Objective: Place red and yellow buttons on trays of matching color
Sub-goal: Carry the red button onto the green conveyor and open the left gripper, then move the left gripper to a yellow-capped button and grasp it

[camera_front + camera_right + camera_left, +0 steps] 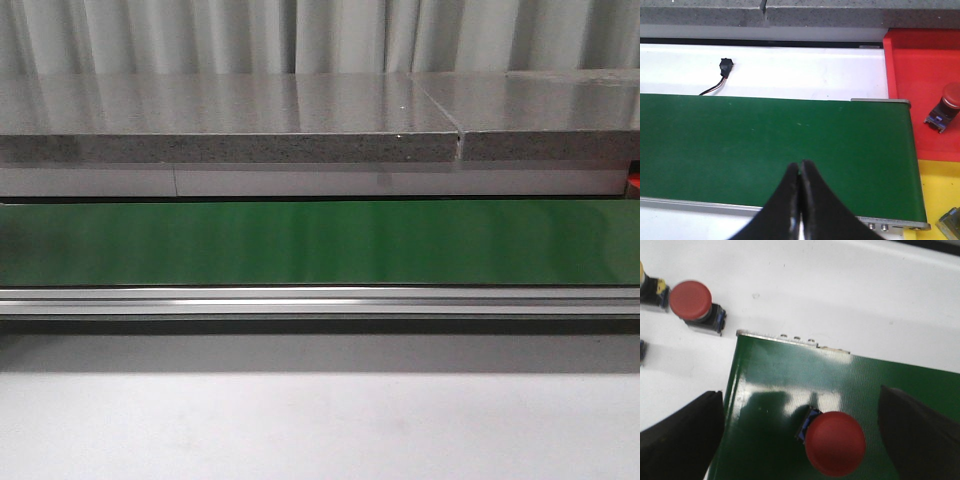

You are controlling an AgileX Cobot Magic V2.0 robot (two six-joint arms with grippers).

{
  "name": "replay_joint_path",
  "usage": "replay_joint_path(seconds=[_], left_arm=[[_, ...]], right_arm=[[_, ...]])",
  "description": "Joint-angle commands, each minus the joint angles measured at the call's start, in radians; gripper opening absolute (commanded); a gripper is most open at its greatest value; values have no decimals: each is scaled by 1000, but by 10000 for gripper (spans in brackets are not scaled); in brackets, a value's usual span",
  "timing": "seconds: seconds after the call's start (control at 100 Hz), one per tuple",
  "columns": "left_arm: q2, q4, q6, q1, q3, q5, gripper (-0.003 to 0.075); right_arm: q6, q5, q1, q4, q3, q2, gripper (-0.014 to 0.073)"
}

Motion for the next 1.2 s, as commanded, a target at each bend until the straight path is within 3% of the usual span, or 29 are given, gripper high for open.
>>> replay_joint_path(seconds=[0.0, 0.24, 0.74, 1.19], left_arm=[[-46, -8, 6, -4, -62, -35, 609], [-44, 33, 6, 40, -83, -48, 609], [97, -4, -1, 313, -83, -58, 608], [282, -4, -1, 363, -134, -146, 608]], right_arm=[[-6, -51, 0, 22, -27, -7, -67], [-6, -51, 0, 22, -27, -7, -67], [-6, -51, 0, 22, -27, -7, -67], [-6, -51, 0, 22, -27, -7, -67]])
